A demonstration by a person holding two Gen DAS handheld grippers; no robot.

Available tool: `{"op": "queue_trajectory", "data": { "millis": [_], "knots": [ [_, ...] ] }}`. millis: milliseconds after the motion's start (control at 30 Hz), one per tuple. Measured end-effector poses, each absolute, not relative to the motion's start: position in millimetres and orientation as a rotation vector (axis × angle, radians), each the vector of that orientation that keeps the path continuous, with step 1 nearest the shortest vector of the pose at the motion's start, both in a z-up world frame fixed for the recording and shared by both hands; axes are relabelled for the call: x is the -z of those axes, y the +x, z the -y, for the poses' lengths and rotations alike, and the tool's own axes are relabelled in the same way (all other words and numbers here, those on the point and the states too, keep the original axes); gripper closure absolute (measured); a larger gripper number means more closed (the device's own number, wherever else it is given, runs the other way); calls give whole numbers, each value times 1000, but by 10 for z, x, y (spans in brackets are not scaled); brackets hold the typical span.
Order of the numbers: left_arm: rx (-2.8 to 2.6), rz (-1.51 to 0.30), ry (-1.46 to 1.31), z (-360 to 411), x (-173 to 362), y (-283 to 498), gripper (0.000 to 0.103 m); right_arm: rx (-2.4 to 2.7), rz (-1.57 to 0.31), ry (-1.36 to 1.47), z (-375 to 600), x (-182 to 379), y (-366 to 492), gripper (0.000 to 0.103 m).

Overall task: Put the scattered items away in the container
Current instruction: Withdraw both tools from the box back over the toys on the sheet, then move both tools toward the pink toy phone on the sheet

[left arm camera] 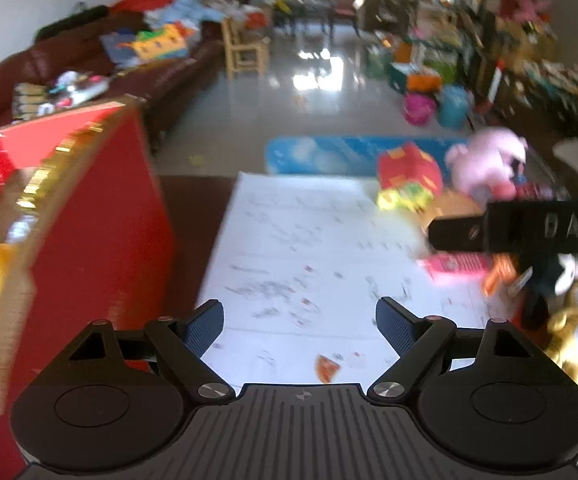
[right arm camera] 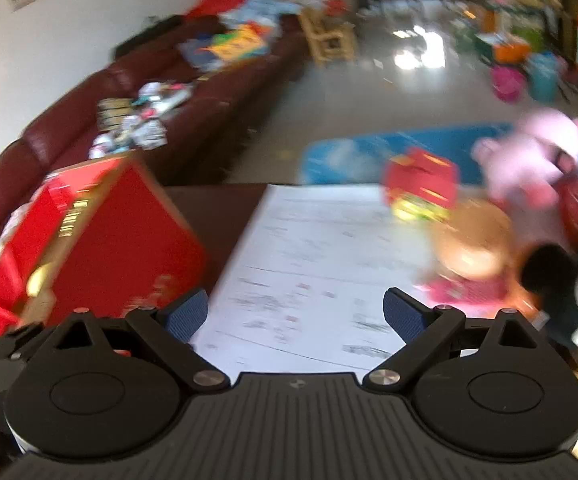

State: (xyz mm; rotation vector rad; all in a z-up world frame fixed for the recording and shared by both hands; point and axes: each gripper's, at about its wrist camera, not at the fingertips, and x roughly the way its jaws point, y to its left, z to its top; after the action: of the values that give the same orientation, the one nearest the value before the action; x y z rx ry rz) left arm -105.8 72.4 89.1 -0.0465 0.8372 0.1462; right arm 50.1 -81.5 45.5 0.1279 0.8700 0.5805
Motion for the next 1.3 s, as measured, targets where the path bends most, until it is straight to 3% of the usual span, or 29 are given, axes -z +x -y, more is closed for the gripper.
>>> {"op": "queue_trajectory", "data": {
  "millis": [433, 1300],
  "knots": [
    [-7, -959, 24, -314, -69, -422, 12, -363, -1000, 207, 1495, 402, 1330, 7],
    [34, -1014, -55, -426, 303, -55, 12, -254, -1080, 47, 1153, 945, 1844, 5]
  ]
}}
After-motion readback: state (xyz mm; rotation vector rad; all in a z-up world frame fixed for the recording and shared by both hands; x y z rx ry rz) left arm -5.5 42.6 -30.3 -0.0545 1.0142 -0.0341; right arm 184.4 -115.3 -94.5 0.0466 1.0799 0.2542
